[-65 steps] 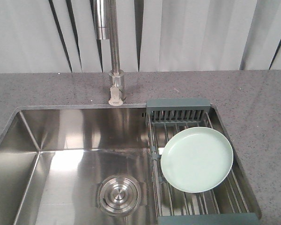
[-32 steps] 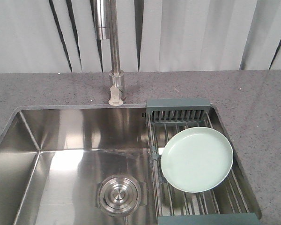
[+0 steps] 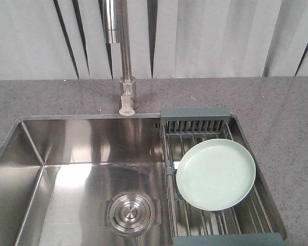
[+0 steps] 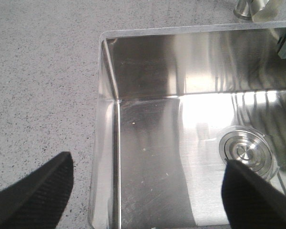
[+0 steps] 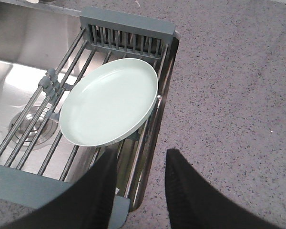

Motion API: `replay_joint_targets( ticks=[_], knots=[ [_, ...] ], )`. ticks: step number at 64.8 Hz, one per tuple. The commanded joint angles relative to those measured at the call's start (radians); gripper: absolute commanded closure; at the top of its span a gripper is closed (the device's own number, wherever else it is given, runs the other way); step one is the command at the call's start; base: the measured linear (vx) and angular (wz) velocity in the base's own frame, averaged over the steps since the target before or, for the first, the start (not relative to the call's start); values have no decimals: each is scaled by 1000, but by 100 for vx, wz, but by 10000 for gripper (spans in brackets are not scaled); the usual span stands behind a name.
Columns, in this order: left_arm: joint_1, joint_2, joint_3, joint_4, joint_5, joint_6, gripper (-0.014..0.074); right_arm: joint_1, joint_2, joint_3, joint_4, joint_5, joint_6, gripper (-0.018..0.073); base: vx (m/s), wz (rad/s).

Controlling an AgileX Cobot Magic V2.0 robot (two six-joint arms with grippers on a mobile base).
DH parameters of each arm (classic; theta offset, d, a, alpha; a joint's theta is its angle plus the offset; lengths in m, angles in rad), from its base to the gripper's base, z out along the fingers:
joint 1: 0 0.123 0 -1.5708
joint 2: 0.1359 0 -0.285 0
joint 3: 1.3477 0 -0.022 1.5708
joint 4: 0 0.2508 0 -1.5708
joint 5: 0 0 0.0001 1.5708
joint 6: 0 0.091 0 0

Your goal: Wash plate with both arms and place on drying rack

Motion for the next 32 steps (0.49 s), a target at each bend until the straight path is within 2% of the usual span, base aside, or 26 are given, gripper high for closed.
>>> replay_joint_targets(
  ticks=[1,32],
  knots=[
    [-2,7,-25,-10,-56,-10,11,0,5,-24,-2,-59,3,314,0,0],
    [-2,7,-25,-10,-56,-10,11,0,5,-24,-2,-59,3,314,0,0]
  ],
)
